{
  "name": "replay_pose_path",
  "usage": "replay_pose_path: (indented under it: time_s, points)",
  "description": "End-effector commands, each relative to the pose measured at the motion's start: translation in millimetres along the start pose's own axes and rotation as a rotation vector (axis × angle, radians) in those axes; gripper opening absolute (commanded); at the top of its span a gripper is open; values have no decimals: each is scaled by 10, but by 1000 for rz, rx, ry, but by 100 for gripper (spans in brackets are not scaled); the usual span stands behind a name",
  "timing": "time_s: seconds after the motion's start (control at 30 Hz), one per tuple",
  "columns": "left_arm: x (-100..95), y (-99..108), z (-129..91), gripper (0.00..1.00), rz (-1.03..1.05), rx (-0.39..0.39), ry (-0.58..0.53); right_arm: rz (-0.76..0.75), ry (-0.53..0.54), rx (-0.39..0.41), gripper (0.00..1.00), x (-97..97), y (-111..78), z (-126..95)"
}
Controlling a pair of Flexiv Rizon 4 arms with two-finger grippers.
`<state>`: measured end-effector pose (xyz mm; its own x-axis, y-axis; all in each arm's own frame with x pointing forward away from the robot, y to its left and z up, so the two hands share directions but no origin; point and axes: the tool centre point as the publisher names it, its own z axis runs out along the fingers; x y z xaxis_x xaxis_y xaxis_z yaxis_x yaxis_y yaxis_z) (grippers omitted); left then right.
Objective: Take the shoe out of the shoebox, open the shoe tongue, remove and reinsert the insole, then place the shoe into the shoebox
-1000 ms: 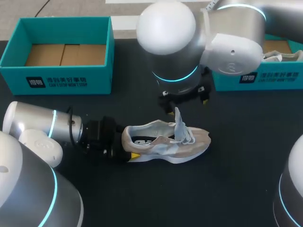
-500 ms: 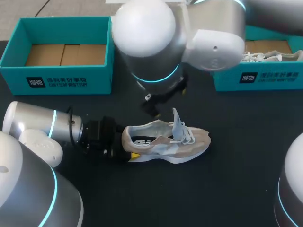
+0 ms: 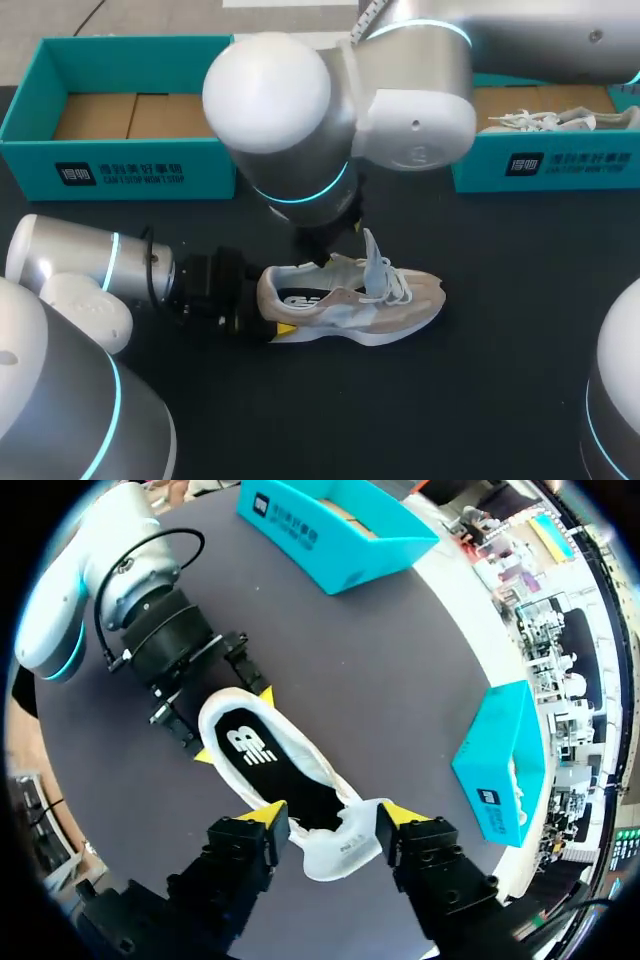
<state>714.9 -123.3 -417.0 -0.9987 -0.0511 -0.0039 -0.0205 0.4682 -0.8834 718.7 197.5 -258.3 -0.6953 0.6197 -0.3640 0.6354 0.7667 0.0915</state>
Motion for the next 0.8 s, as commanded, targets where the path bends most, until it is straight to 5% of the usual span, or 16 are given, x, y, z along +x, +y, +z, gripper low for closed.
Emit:
replay_pose_path:
  time_s: [0.03,0.17,0.8]
  points:
    - [8,19,-7,0,1,-2,0,-36,-2,29,0,105,36,201]
    - [8,19,-7,0,1,-2,0,-127,-47,115,0,284,-39,290]
    - [8,19,-7,0,1,-2,0,-127,-47,115,0,284,-39,290]
